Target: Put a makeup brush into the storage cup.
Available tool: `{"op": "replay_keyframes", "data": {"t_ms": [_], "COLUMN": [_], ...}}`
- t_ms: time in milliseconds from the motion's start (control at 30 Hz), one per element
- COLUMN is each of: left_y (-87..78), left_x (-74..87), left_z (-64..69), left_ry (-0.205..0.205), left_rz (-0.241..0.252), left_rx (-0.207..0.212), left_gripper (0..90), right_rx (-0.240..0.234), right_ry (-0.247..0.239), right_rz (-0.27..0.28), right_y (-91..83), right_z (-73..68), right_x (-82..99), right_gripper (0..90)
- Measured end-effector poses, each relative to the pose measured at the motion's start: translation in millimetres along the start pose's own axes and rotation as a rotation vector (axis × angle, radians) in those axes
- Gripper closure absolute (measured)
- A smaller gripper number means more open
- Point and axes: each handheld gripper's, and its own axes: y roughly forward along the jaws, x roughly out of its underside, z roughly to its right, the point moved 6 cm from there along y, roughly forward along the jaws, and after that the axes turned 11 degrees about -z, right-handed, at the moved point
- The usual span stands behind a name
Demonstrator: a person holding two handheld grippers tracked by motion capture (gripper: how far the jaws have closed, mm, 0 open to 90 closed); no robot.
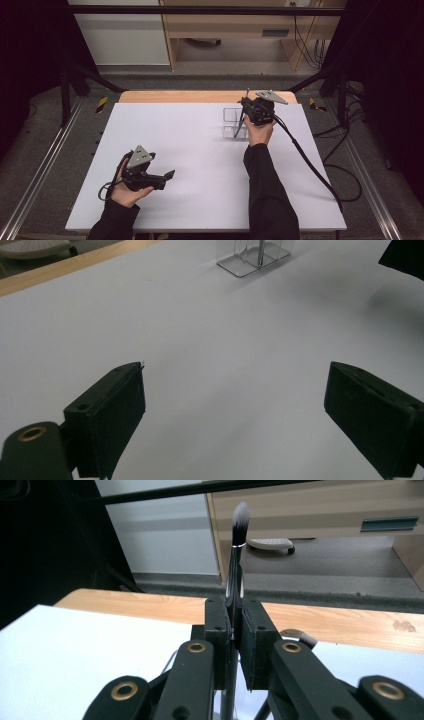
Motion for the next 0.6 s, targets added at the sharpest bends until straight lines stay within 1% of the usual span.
{"op": "replay_keyframes", "data": {"t_ms": [133, 367, 600], "left_y": [0.4, 0.4, 1.0], "left_x": [0.1, 0.1, 0.2], "left_z": [0.2, 0.2, 0.5], "left_ry": [0.001, 0.002, 0.003], "left_rz": [-0.002, -0.002, -0.004], "left_rx": [-0.001, 0.000, -0.002], "left_gripper": [8.6, 8.6, 8.6], "right_rx": [-0.007, -0.004, 0.000], "right_ry": [0.003, 0.003, -0.008], "right_rz": [-0.005, -0.021, -0.034], "right_y": [2.0, 4.2, 7.4], "right_z": [0.3, 1.4, 2.2], "right_x": [4.4, 11.1, 17.5], "right_gripper": [84.2, 84.2, 84.2]}}
